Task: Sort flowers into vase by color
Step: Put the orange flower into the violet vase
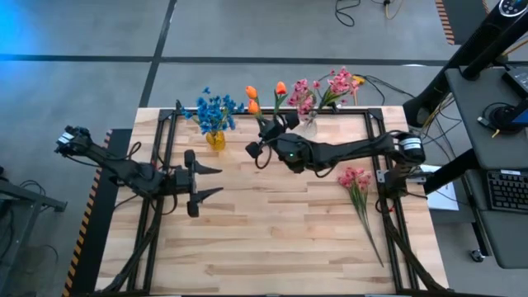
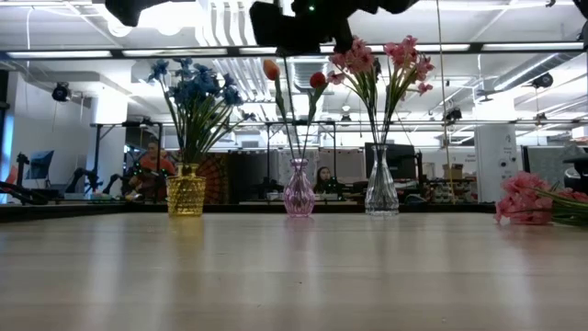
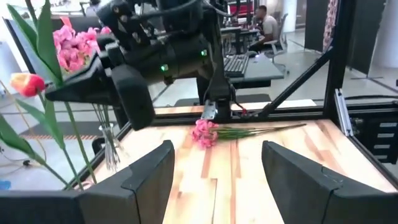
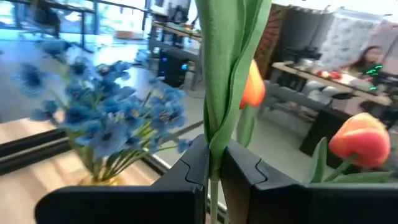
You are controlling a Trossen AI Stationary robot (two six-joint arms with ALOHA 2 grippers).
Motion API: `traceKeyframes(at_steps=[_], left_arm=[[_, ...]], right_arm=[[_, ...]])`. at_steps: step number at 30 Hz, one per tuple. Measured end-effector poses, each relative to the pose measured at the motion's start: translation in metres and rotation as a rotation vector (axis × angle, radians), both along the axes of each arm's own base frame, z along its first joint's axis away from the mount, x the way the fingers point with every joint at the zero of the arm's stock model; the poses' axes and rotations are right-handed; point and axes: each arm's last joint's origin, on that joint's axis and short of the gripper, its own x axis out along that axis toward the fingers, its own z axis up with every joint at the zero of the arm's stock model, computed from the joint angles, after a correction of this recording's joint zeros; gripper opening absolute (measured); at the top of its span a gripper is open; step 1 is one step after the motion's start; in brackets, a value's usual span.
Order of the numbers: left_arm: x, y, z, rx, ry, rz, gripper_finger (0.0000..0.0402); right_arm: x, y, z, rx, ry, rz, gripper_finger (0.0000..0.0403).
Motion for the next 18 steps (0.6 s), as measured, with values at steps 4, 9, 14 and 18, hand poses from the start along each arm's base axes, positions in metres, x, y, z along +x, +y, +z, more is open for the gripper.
traceKeyframes(at_steps=[4, 9, 14, 18], left_arm=[[-0.003, 0.002, -0.002, -0.002, 0.023, 0.001, 0.0224], [-0.003, 0.002, -0.003, -0.002, 0.036, 0.000, 0.0224], [-0.004, 0.002, -0.003, -0.011, 0.032, 0.000, 0.0224], [-0.003, 0.002, -0.003, -0.012, 0.031, -0.001, 0.0224]], right_arm=[[0.009, 0.000, 0.005, -0.026, 0.015, -0.014, 0.0022], [0.008, -0.003, 0.009, -0.036, 0.013, -0.026, 0.0022], [0.007, -0.010, 0.009, -0.033, 0.011, -0.035, 0.0022], [0.007, -0.017, 0.009, -0.028, 0.005, -0.043, 0.0022]])
